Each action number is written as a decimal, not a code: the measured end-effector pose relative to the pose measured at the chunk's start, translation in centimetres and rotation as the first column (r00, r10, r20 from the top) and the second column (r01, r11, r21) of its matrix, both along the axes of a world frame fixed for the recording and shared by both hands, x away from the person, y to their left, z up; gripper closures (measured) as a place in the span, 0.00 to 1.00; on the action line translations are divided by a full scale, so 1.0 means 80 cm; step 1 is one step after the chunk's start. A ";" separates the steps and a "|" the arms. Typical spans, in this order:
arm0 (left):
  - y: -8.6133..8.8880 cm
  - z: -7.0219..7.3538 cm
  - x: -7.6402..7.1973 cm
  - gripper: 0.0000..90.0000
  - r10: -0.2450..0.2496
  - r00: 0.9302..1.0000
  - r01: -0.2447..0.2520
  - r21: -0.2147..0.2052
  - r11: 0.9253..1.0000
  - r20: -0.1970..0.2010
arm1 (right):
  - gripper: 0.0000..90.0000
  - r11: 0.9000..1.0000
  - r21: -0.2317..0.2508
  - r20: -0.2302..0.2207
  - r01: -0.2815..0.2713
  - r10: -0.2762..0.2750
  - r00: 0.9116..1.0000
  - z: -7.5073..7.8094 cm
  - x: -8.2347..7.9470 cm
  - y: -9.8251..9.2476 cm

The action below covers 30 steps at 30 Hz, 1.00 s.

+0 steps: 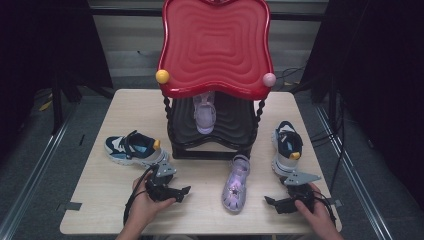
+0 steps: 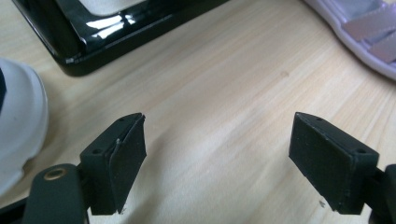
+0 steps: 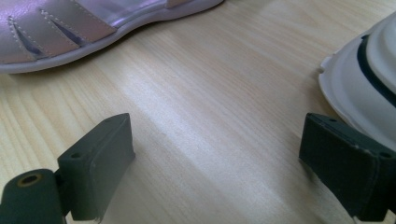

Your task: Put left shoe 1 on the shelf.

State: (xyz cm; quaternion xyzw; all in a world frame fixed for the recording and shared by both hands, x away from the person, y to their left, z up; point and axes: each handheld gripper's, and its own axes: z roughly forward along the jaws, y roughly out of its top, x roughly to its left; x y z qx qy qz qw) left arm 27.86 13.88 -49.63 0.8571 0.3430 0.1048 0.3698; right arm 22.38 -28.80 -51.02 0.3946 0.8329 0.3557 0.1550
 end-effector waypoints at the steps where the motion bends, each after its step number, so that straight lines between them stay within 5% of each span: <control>1: 0.001 -0.002 -0.001 0.20 -0.002 1.000 0.001 0.005 1.000 0.005 | 0.10 1.000 -0.002 -0.001 -0.001 0.001 1.000 0.000 0.000 0.001; 6: 0.003 -0.012 -0.004 0.19 -0.014 0.999 0.012 0.034 0.999 0.053 | 0.11 1.000 -0.010 -0.012 -0.019 0.019 1.000 0.002 0.002 0.004; 21: 0.004 -0.014 -0.004 0.17 -0.016 0.998 0.015 0.025 1.000 0.053 | 0.15 0.986 0.012 -0.069 -0.169 0.169 0.983 0.018 0.013 0.031; 30: 0.004 -0.014 -0.004 0.17 -0.013 0.999 0.012 0.021 1.000 0.053 | 0.34 0.977 0.042 -0.061 -0.211 0.213 0.975 0.032 0.025 0.046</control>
